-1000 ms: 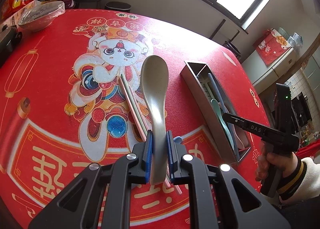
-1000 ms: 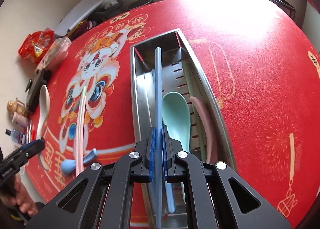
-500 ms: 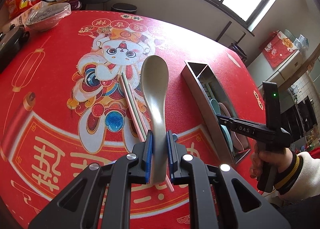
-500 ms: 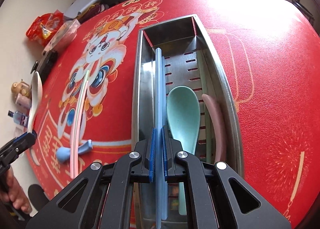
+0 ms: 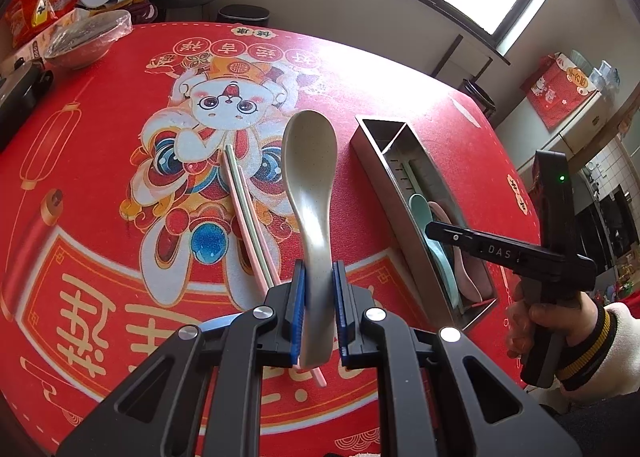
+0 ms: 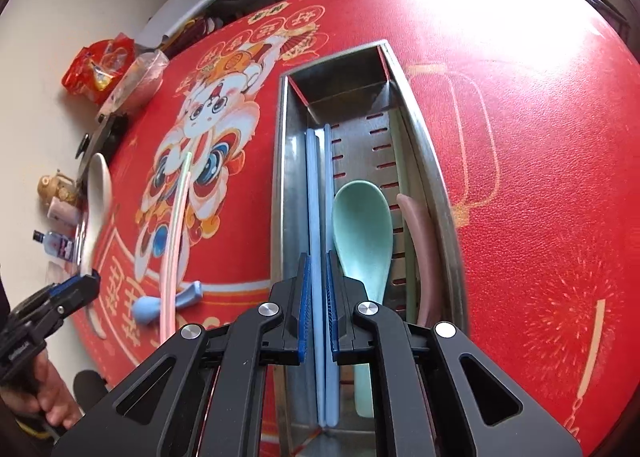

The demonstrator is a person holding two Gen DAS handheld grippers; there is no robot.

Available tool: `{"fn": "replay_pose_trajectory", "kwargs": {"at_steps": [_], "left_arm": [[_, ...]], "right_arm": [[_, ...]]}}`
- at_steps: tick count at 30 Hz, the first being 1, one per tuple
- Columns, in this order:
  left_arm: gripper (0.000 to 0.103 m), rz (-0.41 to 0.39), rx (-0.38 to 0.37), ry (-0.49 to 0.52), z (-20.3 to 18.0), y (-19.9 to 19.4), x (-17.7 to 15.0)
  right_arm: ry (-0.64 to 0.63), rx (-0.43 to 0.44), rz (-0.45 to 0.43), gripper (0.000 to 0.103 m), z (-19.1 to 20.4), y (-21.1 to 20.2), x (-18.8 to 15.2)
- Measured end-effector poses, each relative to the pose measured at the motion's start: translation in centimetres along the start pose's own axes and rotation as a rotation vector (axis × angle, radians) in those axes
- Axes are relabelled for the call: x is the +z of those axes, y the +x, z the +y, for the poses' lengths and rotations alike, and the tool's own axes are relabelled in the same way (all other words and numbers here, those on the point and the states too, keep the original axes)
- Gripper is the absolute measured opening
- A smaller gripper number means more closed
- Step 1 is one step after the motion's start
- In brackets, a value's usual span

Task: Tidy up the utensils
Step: 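Lower the white spoon into the steel holder and open the left tool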

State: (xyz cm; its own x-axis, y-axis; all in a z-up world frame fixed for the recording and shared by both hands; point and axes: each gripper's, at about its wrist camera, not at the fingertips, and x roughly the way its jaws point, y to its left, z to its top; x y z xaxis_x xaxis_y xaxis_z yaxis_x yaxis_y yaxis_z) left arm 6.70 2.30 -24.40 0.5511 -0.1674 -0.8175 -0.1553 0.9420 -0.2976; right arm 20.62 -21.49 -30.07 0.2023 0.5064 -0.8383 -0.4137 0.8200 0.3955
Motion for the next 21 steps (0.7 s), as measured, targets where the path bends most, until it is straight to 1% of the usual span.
{"fn": "replay_pose_trajectory", "kwargs": {"at_steps": [2,3,4,6,7,8,10,11,12,13,14,15,16,18,21], "left_arm": [[0.013,0.008,-0.007,0.012,-0.7,0.3,0.3],[0.013,0.012,-0.012,0.015,-1.1,0.5,0.5],[0.013,0.016,-0.018,0.017,-1.5,0.7,0.7],[0.013,0.026,-0.030,0.018,-2.3,1.1,1.1],[0.013,0.030,-0.038,0.017,-2.6,1.3,1.3],[0.013,0.034,-0.047,0.016,-3.1,1.5,1.5],[0.013,0.040,-0.061,0.026,-4.1,1.9,1.8],[0.013,0.044,-0.065,0.038,-4.8,2.1,2.0],[0.013,0.049,-0.068,0.048,-5.4,2.4,2.1],[0.013,0.056,-0.073,0.054,-6.0,2.7,2.2],[0.013,0.063,-0.076,0.054,-6.6,3.0,2.4],[0.013,0.070,-0.078,0.051,-7.1,3.3,2.5],[0.013,0.077,-0.081,0.046,-7.5,3.7,2.6],[0.013,0.094,-0.080,0.030,-8.3,4.5,2.7],[0.013,0.124,-0.091,-0.021,-9.0,5.7,2.8]], "right_arm": [[0.000,-0.005,-0.031,0.009,-0.1,-1.3,0.2],[-0.002,-0.006,-0.045,0.014,-0.1,-2.0,0.3],[-0.006,-0.004,-0.059,0.019,-0.2,-2.6,0.3],[-0.008,0.006,-0.084,0.047,-0.6,-3.7,0.3],[-0.007,0.011,-0.096,0.050,-0.8,-4.3,0.3],[-0.008,0.013,-0.103,0.050,-1.0,-4.8,0.3],[-0.008,0.003,-0.113,0.056,-1.4,-5.5,0.2],[-0.005,0.001,-0.120,0.061,-1.8,-5.9,0.1],[0.002,0.006,-0.123,0.064,-2.2,-6.2,0.1],[0.010,0.013,-0.121,0.065,-2.6,-6.4,0.2],[0.017,0.019,-0.118,0.072,-3.1,-6.7,0.1],[0.025,0.020,-0.118,0.085,-3.5,-6.9,0.1],[0.034,0.019,-0.125,0.088,-4.0,-7.2,0.2],[0.050,0.010,-0.139,0.088,-4.9,-7.7,0.1],[0.068,-0.014,-0.143,0.088,-6.2,-8.2,0.2]]}}
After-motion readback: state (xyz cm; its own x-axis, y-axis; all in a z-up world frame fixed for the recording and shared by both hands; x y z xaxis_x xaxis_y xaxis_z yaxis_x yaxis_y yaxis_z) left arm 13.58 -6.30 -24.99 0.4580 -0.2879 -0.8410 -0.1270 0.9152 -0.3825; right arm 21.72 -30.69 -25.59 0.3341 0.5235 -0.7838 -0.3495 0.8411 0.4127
